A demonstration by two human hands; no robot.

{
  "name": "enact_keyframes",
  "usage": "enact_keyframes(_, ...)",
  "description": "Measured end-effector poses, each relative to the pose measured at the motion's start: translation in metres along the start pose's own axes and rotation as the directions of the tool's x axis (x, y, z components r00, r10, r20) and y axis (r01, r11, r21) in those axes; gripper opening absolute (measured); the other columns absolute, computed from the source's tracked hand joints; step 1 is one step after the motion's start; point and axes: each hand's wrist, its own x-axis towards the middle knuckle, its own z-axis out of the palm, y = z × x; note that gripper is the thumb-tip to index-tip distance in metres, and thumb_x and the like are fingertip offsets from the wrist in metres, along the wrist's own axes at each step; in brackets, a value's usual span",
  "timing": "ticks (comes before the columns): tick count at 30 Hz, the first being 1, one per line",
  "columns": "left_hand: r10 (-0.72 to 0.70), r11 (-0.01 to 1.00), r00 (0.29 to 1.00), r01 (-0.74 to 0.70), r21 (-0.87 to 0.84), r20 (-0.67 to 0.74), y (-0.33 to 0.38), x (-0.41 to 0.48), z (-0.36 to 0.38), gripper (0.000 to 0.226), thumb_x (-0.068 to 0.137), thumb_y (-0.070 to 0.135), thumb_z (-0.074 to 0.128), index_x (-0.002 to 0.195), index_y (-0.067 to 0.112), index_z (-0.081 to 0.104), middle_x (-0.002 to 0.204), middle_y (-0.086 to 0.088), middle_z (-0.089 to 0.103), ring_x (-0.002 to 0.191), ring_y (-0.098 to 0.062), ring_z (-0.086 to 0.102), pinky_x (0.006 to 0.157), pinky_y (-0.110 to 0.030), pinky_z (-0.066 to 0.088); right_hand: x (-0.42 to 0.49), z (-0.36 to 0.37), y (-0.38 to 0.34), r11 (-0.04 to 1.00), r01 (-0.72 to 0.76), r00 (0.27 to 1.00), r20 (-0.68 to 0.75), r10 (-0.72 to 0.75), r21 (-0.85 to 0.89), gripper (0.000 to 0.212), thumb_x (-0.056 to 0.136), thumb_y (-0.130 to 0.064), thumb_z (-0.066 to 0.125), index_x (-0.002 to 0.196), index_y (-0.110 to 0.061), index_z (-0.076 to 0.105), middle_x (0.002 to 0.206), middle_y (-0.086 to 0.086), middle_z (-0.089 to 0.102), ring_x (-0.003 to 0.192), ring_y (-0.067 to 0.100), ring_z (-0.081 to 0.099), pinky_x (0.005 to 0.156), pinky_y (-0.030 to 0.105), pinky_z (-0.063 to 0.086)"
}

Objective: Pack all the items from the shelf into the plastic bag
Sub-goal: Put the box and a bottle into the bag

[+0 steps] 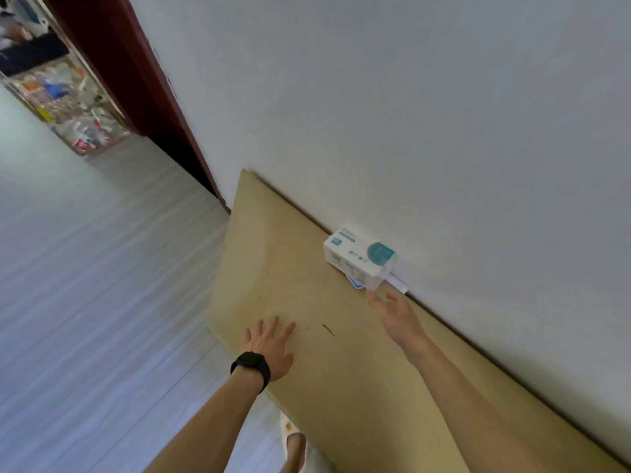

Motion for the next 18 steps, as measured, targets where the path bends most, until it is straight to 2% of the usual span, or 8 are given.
enact_keyframes(2,0.005,1.000,0.998,-0.005,0.011,0.065,-0.009,0.008,0.006,0.071,0.094,0.052,0.044,0.154,0.043,0.006,0.165,0.002,-0.006,0.150,-0.034,-0.001,0.119,-0.057,0.001,0.031,0.010,-0.019,0.986,-0.059,0.998,0.008,0.058,0.158,0.072,0.082,-0.065,0.062,0.138,-0.022,0.052,0.125,-0.007,0.059,0.113,0.017,0.055,0.094,0.038,0.045)
enact_keyframes(4,0.020,1.000,0.996,-0.020,0.000,0.085,-0.015,0.010,0.013,0.073,0.093,0.054,0.046,0.153,0.045,0.006,0.164,0.004,-0.010,0.150,-0.034,-0.001,0.119,-0.058,0.002,0.060,0.017,-0.028,0.933,-0.171,0.983,-0.004,0.182,0.317,0.093,0.063,-0.073,0.068,0.135,-0.019,0.049,0.124,-0.004,0.060,0.111,0.019,0.055,0.089,0.040,0.049)
enact_keyframes(5,0.029,1.000,0.995,-0.028,-0.010,0.091,-0.018,0.010,0.014,0.074,0.092,0.055,0.046,0.153,0.045,0.005,0.164,0.005,-0.012,0.150,-0.034,-0.002,0.118,-0.059,0.002,0.074,0.020,-0.028,0.900,-0.208,0.973,-0.010,0.229,0.383,0.099,0.055,-0.074,0.072,0.133,-0.017,0.050,0.124,-0.002,0.062,0.108,0.018,0.056,0.079,0.037,0.052)
enact_keyframes(7,0.047,0.999,0.993,-0.046,-0.015,0.108,-0.025,0.012,0.013,0.073,0.092,0.055,0.046,0.152,0.046,0.005,0.163,0.007,-0.013,0.150,-0.032,-0.003,0.117,-0.061,0.001,0.090,0.024,-0.029,0.849,-0.240,0.959,-0.021,0.283,0.471,0.089,0.061,-0.066,0.078,0.129,-0.015,0.056,0.122,0.001,0.066,0.098,0.017,0.059,0.053,0.026,0.049)
enact_keyframes(8,0.055,0.998,0.991,-0.054,-0.016,0.121,-0.027,0.013,0.011,0.072,0.092,0.054,0.045,0.152,0.046,0.006,0.163,0.008,-0.013,0.150,-0.031,-0.003,0.117,-0.062,0.000,0.094,0.024,-0.029,0.833,-0.254,0.952,-0.027,0.306,0.492,0.076,0.068,-0.059,0.079,0.127,-0.014,0.058,0.120,0.002,0.067,0.096,0.017,0.061,0.047,0.023,0.046)
enact_keyframes(10,0.064,0.998,0.987,-0.060,-0.031,0.150,-0.031,0.015,0.005,0.069,0.093,0.053,0.044,0.152,0.045,0.009,0.163,0.009,-0.011,0.151,-0.030,-0.002,0.117,-0.062,-0.001,0.097,0.023,-0.027,0.820,-0.285,0.945,0.002,0.327,0.496,0.058,0.080,-0.046,0.075,0.126,-0.014,0.062,0.117,0.003,0.069,0.098,0.018,0.063,0.055,0.023,0.048)
enact_keyframes(14,0.071,0.997,0.978,-0.065,-0.034,0.197,-0.029,0.018,-0.002,0.067,0.093,0.052,0.043,0.152,0.043,0.013,0.164,0.008,-0.011,0.151,-0.030,-0.001,0.116,-0.063,-0.001,0.095,0.020,-0.027,0.772,-0.335,0.940,0.142,0.309,0.540,0.044,0.088,-0.039,0.069,0.127,-0.019,0.063,0.120,-0.001,0.070,0.115,0.014,0.060,0.089,0.029,0.044)
enact_keyframes(18,0.063,0.998,0.977,-0.057,-0.038,0.204,-0.029,0.017,-0.003,0.069,0.092,0.051,0.045,0.152,0.044,0.014,0.164,0.009,-0.011,0.151,-0.030,-0.001,0.116,-0.064,0.000,0.090,0.018,-0.028,0.783,-0.319,0.947,0.153,0.281,0.534,0.039,0.089,-0.037,0.069,0.123,-0.018,0.062,0.119,0.002,0.068,0.116,0.018,0.058,0.099,0.034,0.043)
